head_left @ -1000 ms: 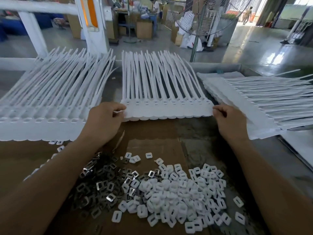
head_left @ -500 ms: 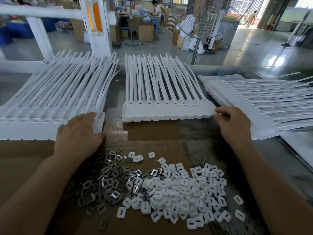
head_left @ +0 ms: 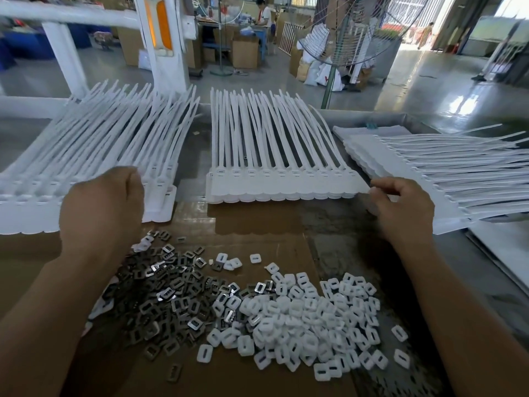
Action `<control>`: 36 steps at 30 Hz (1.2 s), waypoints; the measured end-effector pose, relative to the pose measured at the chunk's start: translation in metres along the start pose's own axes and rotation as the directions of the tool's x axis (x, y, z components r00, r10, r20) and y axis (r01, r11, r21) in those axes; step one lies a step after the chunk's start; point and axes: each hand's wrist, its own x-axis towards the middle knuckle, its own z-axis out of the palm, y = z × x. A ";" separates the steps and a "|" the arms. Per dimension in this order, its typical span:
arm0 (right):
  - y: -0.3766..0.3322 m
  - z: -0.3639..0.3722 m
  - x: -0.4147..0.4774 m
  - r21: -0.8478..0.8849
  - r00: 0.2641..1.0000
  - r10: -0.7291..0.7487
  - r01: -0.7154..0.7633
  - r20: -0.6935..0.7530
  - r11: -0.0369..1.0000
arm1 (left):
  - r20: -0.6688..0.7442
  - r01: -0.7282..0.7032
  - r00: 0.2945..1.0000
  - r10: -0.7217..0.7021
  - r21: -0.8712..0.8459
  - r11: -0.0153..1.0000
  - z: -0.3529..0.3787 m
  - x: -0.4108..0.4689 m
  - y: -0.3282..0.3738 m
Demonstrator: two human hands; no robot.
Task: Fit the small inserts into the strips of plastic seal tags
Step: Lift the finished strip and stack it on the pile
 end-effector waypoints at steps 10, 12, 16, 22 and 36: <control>-0.083 0.003 -0.034 0.305 0.801 -0.264 0.107 0.538 0.946 | -0.156 -0.200 0.972 0.175 -0.167 0.965 0.002 -0.015 0.029; -0.105 0.015 -0.043 0.294 0.662 -0.262 0.066 0.702 0.954 | -0.150 -0.226 0.970 0.192 -0.254 0.940 0.005 -0.019 0.037; -0.142 0.049 -0.055 0.318 0.434 -0.107 -0.451 0.895 0.834 | -0.211 -0.244 0.960 0.185 -0.303 0.921 0.004 -0.025 0.043; -0.166 0.080 -0.067 0.258 0.258 -0.084 -0.773 0.963 0.580 | -0.210 -0.372 0.921 0.326 -0.235 0.898 0.001 -0.031 0.050; -0.175 0.086 -0.069 0.345 0.357 -0.108 -0.715 0.928 0.608 | -0.364 -0.613 0.768 0.527 -0.176 0.770 -0.005 -0.038 0.056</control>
